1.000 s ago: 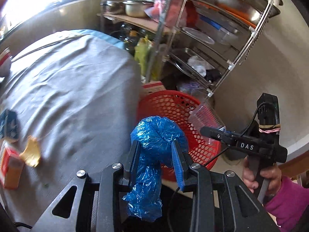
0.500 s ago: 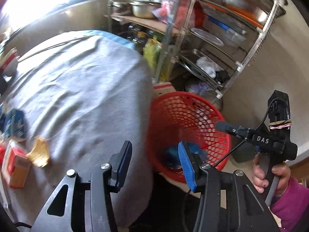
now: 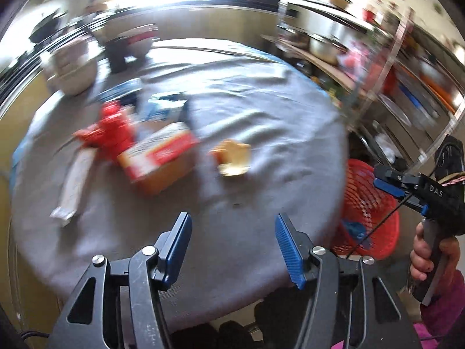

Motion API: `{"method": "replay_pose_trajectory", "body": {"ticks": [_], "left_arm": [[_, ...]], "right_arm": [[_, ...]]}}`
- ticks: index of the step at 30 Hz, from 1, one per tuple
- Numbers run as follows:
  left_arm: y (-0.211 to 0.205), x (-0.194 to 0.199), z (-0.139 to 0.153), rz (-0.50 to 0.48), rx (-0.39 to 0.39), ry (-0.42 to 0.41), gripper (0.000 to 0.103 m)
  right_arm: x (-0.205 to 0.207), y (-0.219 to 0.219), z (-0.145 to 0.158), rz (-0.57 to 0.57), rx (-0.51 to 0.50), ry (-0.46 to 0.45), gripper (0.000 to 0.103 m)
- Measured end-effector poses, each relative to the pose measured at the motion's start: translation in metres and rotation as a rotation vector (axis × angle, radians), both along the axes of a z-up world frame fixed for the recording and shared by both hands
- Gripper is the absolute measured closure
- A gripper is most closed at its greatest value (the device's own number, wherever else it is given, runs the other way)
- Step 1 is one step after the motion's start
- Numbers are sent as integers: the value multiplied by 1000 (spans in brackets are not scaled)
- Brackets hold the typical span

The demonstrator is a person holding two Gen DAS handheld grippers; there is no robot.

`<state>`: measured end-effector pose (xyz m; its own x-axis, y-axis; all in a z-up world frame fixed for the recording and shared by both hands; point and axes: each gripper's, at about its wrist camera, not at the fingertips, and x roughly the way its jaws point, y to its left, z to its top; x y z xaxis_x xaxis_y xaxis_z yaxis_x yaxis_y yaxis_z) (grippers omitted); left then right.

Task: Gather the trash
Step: 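Grasp the white medicine box with left tool while right tool grasps the orange peel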

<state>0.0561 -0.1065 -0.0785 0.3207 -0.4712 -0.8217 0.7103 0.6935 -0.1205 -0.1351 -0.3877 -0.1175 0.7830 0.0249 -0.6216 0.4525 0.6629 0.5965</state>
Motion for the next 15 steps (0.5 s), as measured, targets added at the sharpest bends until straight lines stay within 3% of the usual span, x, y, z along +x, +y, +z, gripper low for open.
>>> {"method": "replay_pose_trajectory", "body": {"ticks": [7, 15], "left_arm": [[66, 36, 11, 174, -13, -66, 38], [120, 91, 1, 331, -9, -52, 37]], "right_arm": [[69, 64, 14, 198, -50, 4, 35], [85, 105, 1, 289, -79, 72, 35]]}}
